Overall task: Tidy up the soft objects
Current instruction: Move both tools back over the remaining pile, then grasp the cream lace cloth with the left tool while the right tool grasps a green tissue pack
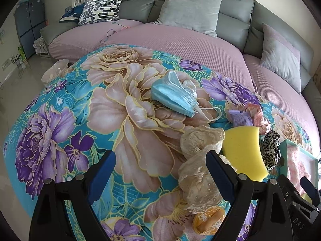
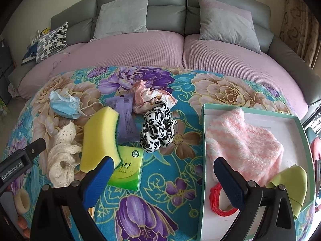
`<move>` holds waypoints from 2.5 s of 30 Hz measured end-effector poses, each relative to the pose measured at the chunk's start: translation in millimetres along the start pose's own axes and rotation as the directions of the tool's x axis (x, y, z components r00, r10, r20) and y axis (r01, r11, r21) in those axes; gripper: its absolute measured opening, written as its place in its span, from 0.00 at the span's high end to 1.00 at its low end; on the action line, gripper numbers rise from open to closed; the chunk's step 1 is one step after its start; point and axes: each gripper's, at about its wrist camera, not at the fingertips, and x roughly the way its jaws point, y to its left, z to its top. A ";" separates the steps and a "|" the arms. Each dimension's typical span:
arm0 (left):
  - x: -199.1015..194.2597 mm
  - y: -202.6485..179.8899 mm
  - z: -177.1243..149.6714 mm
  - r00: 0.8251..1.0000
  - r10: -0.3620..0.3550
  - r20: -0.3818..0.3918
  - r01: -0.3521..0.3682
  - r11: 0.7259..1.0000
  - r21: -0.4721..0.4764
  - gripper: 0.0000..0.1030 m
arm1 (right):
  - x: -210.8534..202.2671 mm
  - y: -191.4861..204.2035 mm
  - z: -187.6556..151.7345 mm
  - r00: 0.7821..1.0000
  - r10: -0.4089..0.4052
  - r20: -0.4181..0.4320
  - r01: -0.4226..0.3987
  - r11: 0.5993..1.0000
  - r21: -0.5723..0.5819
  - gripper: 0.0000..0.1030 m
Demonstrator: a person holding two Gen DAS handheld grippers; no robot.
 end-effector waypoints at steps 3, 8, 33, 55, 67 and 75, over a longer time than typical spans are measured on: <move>0.8 -4.7 -0.2 1.000 -0.001 -0.003 0.001 1.000 0.007 0.11 | 4.9 -0.9 -3.5 1.000 0.021 -0.011 -0.021 1.000 -0.001 0.02; -0.4 -13.2 -0.2 1.000 -0.030 -0.007 0.030 0.999 0.014 0.11 | 9.0 -7.1 -8.9 0.999 0.036 -0.024 -0.036 0.999 0.015 0.02; 42.7 -32.5 -16.5 0.988 -0.048 -0.150 0.054 0.998 0.040 0.20 | 25.6 8.8 -20.9 0.992 0.101 -0.077 -0.107 0.992 -0.069 0.02; 50.0 -19.6 -17.0 0.982 -0.076 -0.175 0.074 0.997 -0.018 0.47 | 49.5 32.5 -24.3 0.995 0.071 -0.068 -0.079 0.988 -0.130 0.05; 53.2 -18.7 -17.4 0.980 -0.076 -0.182 0.073 0.997 -0.024 0.47 | 50.7 26.4 -23.0 0.996 0.075 -0.057 -0.080 0.993 -0.090 0.27; 54.8 -19.1 -17.4 0.980 -0.080 -0.180 0.077 0.997 -0.025 0.58 | 52.1 16.3 -23.2 0.995 0.067 -0.072 -0.070 0.997 -0.040 0.47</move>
